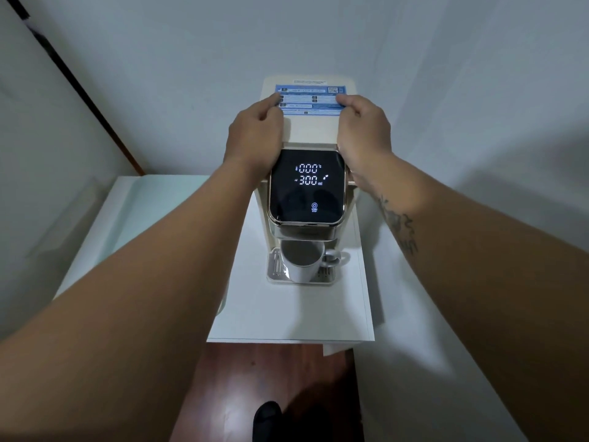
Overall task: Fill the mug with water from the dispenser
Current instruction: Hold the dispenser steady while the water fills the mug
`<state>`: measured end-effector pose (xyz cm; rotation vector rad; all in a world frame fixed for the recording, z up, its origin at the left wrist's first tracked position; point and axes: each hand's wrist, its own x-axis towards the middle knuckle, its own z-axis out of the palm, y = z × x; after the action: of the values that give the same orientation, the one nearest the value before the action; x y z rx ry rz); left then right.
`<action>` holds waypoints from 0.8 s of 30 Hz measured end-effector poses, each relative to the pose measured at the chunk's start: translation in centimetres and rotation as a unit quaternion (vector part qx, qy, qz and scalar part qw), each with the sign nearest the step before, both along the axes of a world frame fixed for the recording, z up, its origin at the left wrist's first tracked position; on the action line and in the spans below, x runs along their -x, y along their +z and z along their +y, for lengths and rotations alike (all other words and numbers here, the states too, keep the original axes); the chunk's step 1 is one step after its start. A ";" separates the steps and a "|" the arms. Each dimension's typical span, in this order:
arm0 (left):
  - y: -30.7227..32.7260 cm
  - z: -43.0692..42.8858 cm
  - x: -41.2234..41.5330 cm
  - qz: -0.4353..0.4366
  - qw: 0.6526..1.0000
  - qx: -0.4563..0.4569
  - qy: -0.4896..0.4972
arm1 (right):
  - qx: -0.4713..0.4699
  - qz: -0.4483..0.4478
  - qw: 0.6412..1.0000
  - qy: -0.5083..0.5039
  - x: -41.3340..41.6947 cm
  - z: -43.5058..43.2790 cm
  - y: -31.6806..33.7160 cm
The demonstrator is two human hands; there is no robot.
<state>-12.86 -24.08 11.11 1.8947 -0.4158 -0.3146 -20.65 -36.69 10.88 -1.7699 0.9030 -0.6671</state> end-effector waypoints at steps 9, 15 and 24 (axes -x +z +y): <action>0.2 0.2 0.2 0.000 1.000 0.002 -0.013 | 0.006 0.005 1.000 -0.005 0.0 -0.2 0.0; -0.2 -0.1 -0.3 -0.004 1.000 0.009 -0.016 | 0.003 -0.001 1.000 -0.011 0.0 -0.1 -0.2; -0.2 -0.2 -0.3 -0.006 1.000 0.006 -0.015 | -0.007 -0.007 1.000 -0.013 0.0 -0.4 -0.3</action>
<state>-12.51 -24.25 10.89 1.8812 -0.4538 -0.3198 -20.61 -37.08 10.58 -1.7424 0.9209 -0.6868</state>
